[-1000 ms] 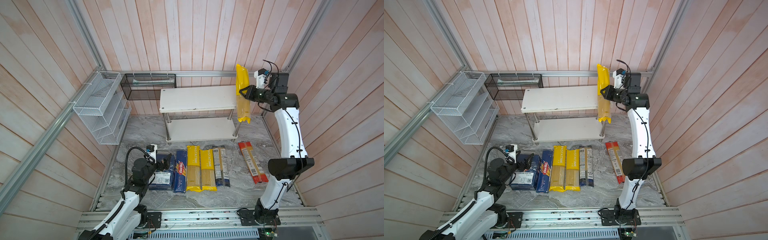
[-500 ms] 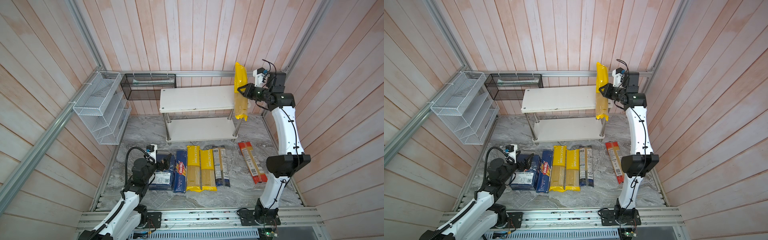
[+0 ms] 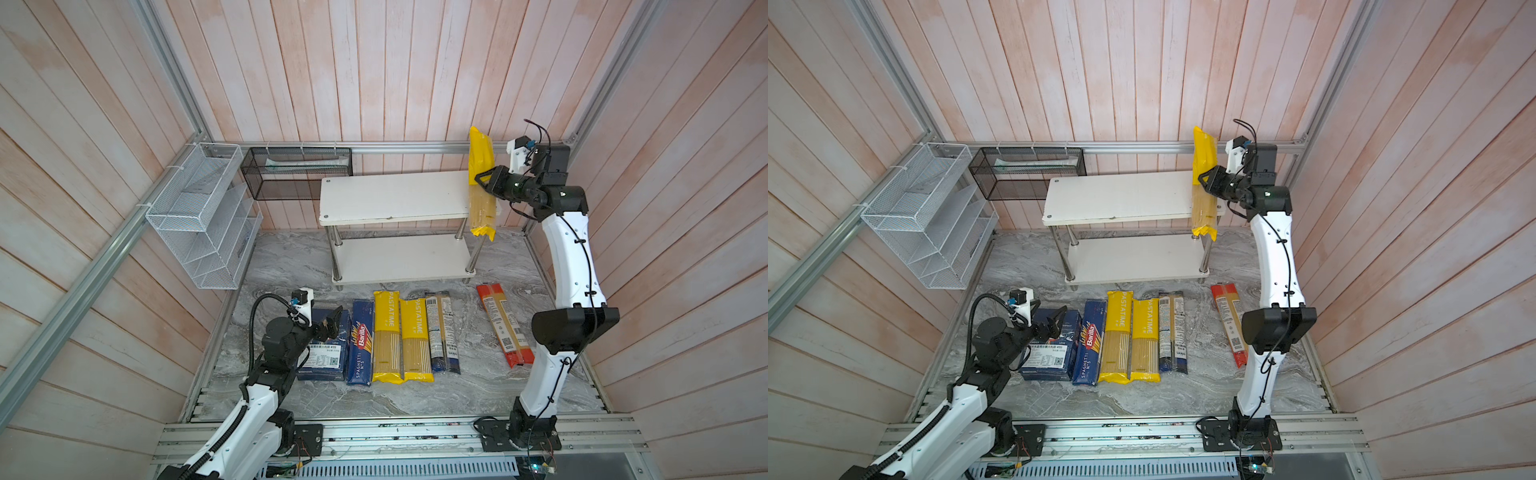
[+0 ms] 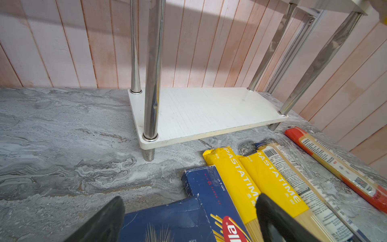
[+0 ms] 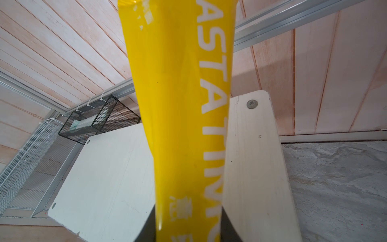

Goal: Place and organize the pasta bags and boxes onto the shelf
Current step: 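Raise the yellow bag above the top shelf with the right gripper, then lay the yellow bag flat on the top shelf with the right gripper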

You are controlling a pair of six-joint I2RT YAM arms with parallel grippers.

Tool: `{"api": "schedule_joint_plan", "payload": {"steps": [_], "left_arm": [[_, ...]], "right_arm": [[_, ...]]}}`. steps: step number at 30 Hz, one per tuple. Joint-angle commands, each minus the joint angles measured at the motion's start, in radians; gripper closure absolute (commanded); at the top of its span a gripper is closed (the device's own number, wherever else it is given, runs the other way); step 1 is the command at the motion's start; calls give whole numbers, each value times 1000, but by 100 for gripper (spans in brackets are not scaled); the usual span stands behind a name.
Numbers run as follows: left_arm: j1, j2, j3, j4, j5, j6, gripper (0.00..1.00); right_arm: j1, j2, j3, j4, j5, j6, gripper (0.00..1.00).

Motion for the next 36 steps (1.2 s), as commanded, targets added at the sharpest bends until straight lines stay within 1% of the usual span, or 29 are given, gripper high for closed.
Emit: {"api": "schedule_joint_plan", "payload": {"steps": [1, 8, 16, 22, 25, 26, 31, 34, 36], "left_arm": [[-2, -7, -6, 14, -8, 9, 0], [-1, -10, -8, 14, -8, 9, 0], [-1, -29, -14, 8, -17, 7, 0], [0, -36, -18, 8, -17, 7, 0], [-1, -32, -16, 7, -18, 7, 0], [-2, -32, -16, 7, -19, 7, 0], [-2, -36, -16, 7, -23, 7, 0], [-1, -36, -18, 7, -25, 5, 0], [-1, -33, -16, 7, -25, 5, 0]], "right_arm": [[-6, 13, 22, 127, 25, 2, 69], [-4, 7, 13, 142, 40, 10, 64], [-3, -23, -20, 149, 58, 2, 63], [-4, -67, -21, 116, 74, -32, 63], [-2, -93, -31, 92, 20, -85, 63], [-2, -102, -31, 74, 19, -101, 63], [15, -184, -71, -48, 40, -189, 63], [33, -271, -155, -82, 61, -222, 63], [53, -354, -250, -77, 62, -230, 63]]}}
